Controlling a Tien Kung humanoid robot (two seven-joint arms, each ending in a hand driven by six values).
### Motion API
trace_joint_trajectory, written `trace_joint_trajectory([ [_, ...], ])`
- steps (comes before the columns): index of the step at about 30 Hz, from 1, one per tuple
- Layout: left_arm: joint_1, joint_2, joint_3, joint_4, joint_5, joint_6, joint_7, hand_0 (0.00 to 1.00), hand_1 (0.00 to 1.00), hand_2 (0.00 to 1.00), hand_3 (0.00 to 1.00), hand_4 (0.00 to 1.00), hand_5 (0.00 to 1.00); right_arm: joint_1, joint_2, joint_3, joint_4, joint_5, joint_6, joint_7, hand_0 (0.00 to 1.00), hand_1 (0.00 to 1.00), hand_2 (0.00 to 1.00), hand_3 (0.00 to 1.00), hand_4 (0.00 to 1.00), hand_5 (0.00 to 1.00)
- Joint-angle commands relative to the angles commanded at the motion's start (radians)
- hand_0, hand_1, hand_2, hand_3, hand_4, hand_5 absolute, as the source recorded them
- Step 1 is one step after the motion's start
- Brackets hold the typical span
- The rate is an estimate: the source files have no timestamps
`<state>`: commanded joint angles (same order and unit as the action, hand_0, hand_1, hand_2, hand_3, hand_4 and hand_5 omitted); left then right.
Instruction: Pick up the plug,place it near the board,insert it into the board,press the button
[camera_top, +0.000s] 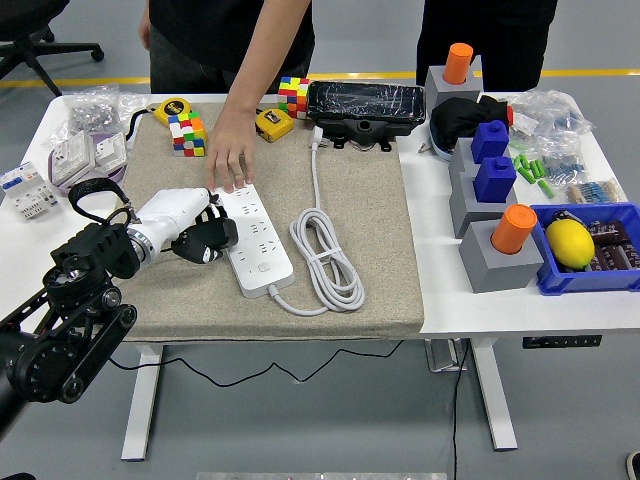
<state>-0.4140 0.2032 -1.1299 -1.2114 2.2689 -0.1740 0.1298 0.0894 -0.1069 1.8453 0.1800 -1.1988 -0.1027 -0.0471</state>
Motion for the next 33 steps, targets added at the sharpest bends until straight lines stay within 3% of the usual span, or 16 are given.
trace_joint_trajectory([
  [2, -0.004, 0.002, 0.003, -0.009, 0.0, -0.015, 0.01, 0.275, 0.242, 0.309, 0.521, 0.75, 0.002, 0.0, 0.0, 0.0, 0.0, 0.0, 0.0, 0.0, 0.781, 0.731, 0.722, 0.753, 0.998, 0.972],
  [3, -0.006, 0.002, 0.004, -0.012, 0.0, -0.021, 0.015, 0.268, 0.172, 0.271, 0.508, 0.745, 0.002, -0.001, -0.001, 0.0, 0.0, 0.0, 0.0, 0.0, 0.781, 0.731, 0.722, 0.752, 0.998, 0.972],
  [8, -0.018, 0.004, 0.01, -0.015, 0.0, -0.044, 0.03, 0.268, 0.172, 0.271, 0.508, 0.745, 0.002, -0.002, -0.001, 0.001, 0.0, -0.001, 0.0, 0.0, 0.781, 0.731, 0.722, 0.752, 0.998, 0.972],
  [9, -0.024, 0.005, 0.014, -0.014, 0.0, -0.06, 0.04, 0.253, 0.118, 0.206, 0.497, 0.716, 0.002, -0.001, -0.001, 0.002, 0.0, -0.001, 0.0, 0.0, 0.781, 0.73, 0.722, 0.752, 0.998, 0.972],
  [13, -0.044, 0.01, 0.027, -0.006, -0.004, -0.113, 0.074, 0.253, 0.118, 0.206, 0.497, 0.716, 0.002, -0.001, -0.002, 0.006, 0.0, -0.005, -0.001, 0.0, 0.781, 0.73, 0.722, 0.752, 0.998, 0.972],
  [19, -0.076, 0.015, 0.046, 0.012, -0.017, -0.151, 0.098, 0.243, 0.099, 0.173, 0.481, 0.7, 0.025, -0.001, -0.002, 0.009, 0.0, -0.006, -0.002, 0.001, 0.782, 0.73, 0.722, 0.752, 0.998, 0.971],
  [33, -0.136, 0.01, 0.062, 0.042, -0.059, -0.198, 0.125, 0.235, 0.088, 0.162, 0.478, 0.703, 0.034, -0.004, -0.004, 0.024, 0.0, -0.015, -0.004, -0.001, 0.782, 0.728, 0.722, 0.752, 0.998, 0.969],
])
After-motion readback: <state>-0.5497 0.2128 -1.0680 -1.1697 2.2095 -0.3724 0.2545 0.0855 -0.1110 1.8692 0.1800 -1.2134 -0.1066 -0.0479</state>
